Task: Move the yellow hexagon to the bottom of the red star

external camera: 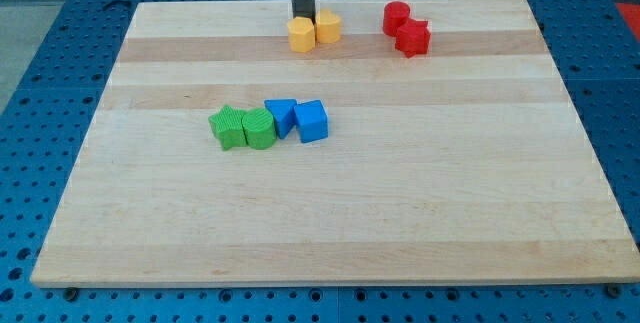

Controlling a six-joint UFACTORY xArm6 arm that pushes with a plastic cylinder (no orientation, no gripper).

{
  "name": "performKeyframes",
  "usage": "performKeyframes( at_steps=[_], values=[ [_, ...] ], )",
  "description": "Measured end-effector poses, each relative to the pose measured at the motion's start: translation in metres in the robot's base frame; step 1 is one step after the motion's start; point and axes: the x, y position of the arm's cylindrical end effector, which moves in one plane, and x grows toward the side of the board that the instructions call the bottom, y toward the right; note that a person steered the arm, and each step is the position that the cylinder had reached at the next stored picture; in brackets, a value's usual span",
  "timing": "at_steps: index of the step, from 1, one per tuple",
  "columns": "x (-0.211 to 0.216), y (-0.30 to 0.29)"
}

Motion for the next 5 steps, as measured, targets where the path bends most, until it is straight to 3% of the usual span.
performKeyframes(
  at_steps=[2, 4, 5],
  values=[
    [0.044, 0.002],
    [0.045, -0.058],
    [0.064, -0.058]
  ],
)
